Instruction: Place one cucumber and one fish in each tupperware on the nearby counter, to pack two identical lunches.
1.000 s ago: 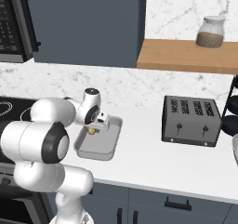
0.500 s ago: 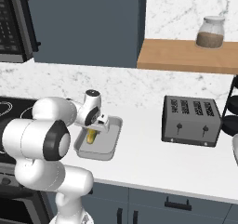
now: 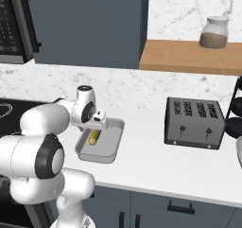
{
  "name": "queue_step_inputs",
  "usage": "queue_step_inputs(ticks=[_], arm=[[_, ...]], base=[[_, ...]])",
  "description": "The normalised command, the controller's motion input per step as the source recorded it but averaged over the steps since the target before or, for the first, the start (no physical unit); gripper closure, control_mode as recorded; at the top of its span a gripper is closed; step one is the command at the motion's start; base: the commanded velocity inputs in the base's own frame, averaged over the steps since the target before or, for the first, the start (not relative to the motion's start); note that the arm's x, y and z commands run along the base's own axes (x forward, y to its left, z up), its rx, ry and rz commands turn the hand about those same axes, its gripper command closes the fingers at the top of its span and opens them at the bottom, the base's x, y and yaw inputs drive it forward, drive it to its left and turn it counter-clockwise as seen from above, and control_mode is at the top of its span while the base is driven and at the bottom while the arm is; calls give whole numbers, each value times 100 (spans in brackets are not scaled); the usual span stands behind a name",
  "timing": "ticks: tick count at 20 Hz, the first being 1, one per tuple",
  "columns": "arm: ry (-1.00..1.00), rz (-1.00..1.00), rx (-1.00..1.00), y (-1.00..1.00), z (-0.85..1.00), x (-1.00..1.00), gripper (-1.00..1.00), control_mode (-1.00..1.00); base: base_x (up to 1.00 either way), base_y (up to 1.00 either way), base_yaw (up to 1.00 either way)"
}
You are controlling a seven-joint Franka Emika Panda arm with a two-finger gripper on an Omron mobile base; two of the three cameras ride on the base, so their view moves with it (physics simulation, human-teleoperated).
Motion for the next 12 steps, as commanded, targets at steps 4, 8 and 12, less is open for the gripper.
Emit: queue_step_inputs(ticks=[4, 8, 12], arm=[[-5, -7, -15, 2, 67, -100, -100, -100], [-11, -5, -4, 0, 89, -100, -100, -100], [-13, 0, -1, 0, 74, -100, -100, -100]], base=[[0, 0, 0], [0, 0, 0], [0, 0, 0]])
